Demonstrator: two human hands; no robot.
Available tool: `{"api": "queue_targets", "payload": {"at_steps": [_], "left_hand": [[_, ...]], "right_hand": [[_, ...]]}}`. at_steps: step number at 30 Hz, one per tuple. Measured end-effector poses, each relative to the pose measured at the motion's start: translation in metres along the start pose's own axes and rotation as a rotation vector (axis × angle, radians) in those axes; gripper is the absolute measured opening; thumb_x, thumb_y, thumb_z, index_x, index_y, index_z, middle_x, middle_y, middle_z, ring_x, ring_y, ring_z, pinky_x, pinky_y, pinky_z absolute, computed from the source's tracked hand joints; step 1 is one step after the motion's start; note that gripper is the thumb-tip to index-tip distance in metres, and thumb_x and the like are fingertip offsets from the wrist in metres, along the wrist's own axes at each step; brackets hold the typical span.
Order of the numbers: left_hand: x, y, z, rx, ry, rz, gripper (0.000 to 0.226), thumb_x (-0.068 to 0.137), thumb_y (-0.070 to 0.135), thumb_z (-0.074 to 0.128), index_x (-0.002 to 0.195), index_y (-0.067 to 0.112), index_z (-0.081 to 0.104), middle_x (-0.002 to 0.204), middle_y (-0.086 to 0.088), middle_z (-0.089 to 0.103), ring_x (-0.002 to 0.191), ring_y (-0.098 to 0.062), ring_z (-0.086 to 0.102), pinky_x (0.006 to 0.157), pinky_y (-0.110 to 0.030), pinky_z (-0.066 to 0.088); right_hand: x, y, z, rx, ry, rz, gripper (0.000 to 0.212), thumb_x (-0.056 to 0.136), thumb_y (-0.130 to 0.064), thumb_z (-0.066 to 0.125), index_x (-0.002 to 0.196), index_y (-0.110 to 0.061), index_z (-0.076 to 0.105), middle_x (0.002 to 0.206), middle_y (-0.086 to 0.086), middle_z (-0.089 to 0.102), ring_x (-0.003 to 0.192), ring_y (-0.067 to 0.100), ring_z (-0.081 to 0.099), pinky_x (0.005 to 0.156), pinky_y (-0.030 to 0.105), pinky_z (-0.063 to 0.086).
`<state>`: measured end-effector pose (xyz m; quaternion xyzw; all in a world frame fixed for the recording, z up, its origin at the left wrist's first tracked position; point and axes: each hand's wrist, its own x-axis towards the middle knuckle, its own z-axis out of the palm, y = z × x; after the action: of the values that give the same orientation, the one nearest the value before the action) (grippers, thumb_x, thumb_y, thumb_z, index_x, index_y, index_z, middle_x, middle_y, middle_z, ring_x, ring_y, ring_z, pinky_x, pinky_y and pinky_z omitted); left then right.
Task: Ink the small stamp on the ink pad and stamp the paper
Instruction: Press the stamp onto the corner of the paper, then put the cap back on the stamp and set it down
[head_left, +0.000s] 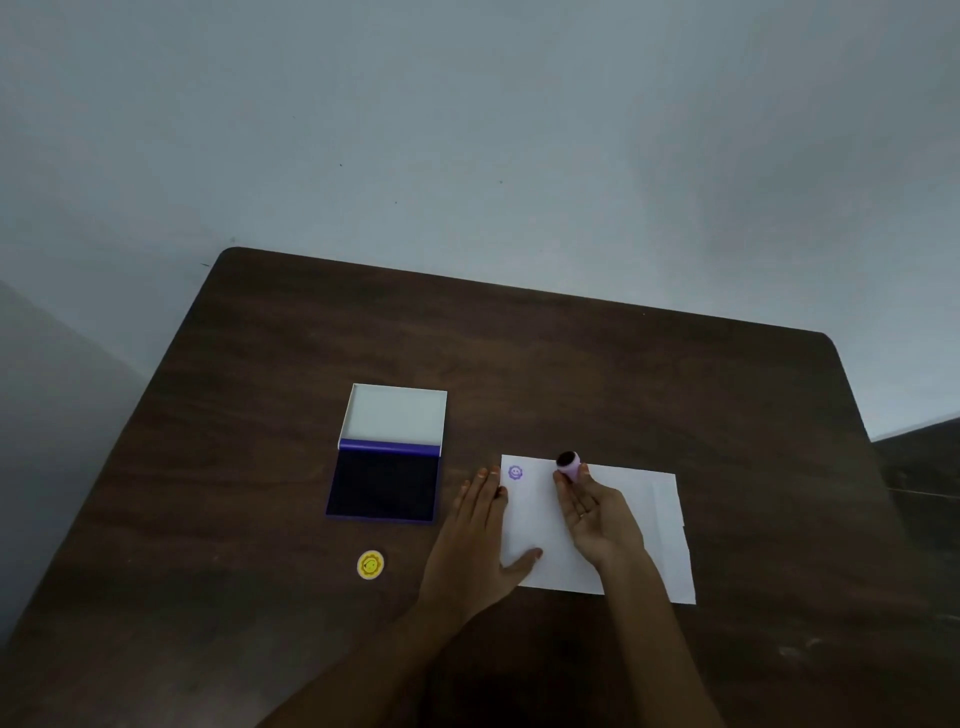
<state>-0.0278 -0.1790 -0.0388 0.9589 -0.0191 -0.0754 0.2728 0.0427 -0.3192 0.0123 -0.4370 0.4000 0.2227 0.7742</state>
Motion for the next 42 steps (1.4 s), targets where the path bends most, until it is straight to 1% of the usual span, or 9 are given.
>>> {"api": "queue_targets", "payload": {"at_steps": [4, 7, 12, 16, 19, 25, 29, 32, 42], "left_hand": [[0.0, -0.001, 0.0, -0.004, 0.015, 0.002, 0.091, 0.075, 0.07, 0.045, 0.141, 0.014, 0.019, 0.155, -0.005, 0.013, 0.141, -0.018, 0.009, 0.108, -0.026, -0.008], [0.0, -0.001, 0.001, 0.001, 0.019, 0.002, 0.091, 0.075, 0.07, 0.045, 0.141, 0.014, 0.019, 0.155, -0.005, 0.012, 0.141, -0.018, 0.008, 0.109, -0.026, -0.007], [-0.001, -0.002, 0.002, 0.004, 0.034, 0.016, 0.09, 0.076, 0.068, 0.045, 0.142, 0.013, 0.018, 0.155, -0.005, 0.01, 0.141, -0.017, 0.006, 0.107, -0.025, -0.01], [-0.002, -0.002, 0.002, 0.002, 0.047, 0.018, 0.09, 0.076, 0.068, 0.046, 0.142, 0.013, 0.018, 0.155, -0.006, 0.012, 0.141, -0.018, 0.008, 0.108, -0.027, -0.008], [-0.002, -0.002, 0.001, -0.022, 0.067, 0.017, 0.091, 0.074, 0.068, 0.048, 0.141, 0.015, 0.018, 0.154, -0.006, 0.014, 0.141, -0.018, 0.009, 0.108, -0.027, -0.006], [-0.006, 0.002, -0.014, -0.108, 0.145, 0.081, 0.079, 0.08, 0.058, 0.051, 0.14, 0.017, 0.022, 0.154, -0.003, 0.015, 0.134, -0.006, 0.0, 0.11, -0.026, 0.0], [-0.019, -0.002, -0.035, -0.144, 0.241, 0.117, 0.051, 0.085, 0.033, 0.059, 0.129, 0.013, 0.044, 0.142, -0.009, 0.042, 0.131, -0.019, 0.036, 0.108, -0.029, 0.018], [-0.038, -0.017, -0.051, -0.146, 0.291, 0.065, 0.042, 0.084, 0.022, 0.062, 0.124, 0.013, 0.05, 0.132, -0.009, 0.052, 0.124, -0.021, 0.045, 0.104, -0.027, 0.024], [-0.092, -0.086, -0.08, -0.119, 0.111, -0.065, 0.055, 0.084, 0.034, 0.058, 0.133, 0.027, 0.033, 0.14, 0.003, 0.036, 0.127, -0.01, 0.03, 0.103, -0.024, 0.022]], "right_hand": [[0.002, 0.0, -0.001, 0.043, -0.016, -0.002, 0.021, 0.088, -0.017, 0.052, 0.076, -0.005, 0.063, 0.079, 0.007, 0.072, 0.081, 0.019, 0.065, 0.098, 0.039, 0.042], [0.003, 0.0, -0.002, 0.073, -0.04, -0.003, 0.019, 0.091, -0.015, 0.048, 0.095, -0.002, 0.061, 0.076, 0.006, 0.072, 0.066, 0.015, 0.07, 0.092, 0.034, 0.046], [-0.001, 0.0, -0.003, 0.162, -0.052, -0.001, 0.021, 0.091, -0.016, 0.048, 0.08, -0.004, 0.062, 0.061, 0.004, 0.075, 0.057, 0.014, 0.071, 0.091, 0.034, 0.047], [-0.007, 0.0, -0.004, 0.253, -0.073, 0.002, 0.019, 0.091, -0.014, 0.049, 0.084, -0.002, 0.062, 0.062, 0.009, 0.075, 0.059, 0.017, 0.072, 0.063, 0.026, 0.057], [-0.015, 0.001, -0.005, 0.281, -0.075, -0.011, 0.018, 0.09, -0.014, 0.049, 0.085, -0.002, 0.062, 0.063, 0.01, 0.075, 0.06, 0.018, 0.072, 0.056, 0.027, 0.058], [-0.043, 0.005, -0.006, 0.277, -0.092, -0.033, 0.016, 0.087, -0.012, 0.054, 0.083, -0.002, 0.065, 0.068, 0.011, 0.075, 0.064, 0.019, 0.072, 0.058, 0.027, 0.058], [-0.065, 0.012, 0.0, 0.305, -0.148, -0.03, 0.014, 0.087, -0.011, 0.054, 0.087, -0.001, 0.065, 0.073, 0.013, 0.076, 0.067, 0.02, 0.073, 0.059, 0.029, 0.059], [-0.082, 0.024, 0.009, 0.338, -0.221, -0.001, 0.014, 0.088, -0.009, 0.052, 0.092, 0.0, 0.063, 0.076, 0.015, 0.075, 0.069, 0.022, 0.072, 0.058, 0.029, 0.06], [-0.112, 0.081, 0.053, 0.366, -0.318, 0.057, 0.016, 0.085, -0.001, 0.049, 0.098, 0.002, 0.059, 0.075, 0.017, 0.074, 0.074, 0.023, 0.071, 0.055, 0.028, 0.06]]}}
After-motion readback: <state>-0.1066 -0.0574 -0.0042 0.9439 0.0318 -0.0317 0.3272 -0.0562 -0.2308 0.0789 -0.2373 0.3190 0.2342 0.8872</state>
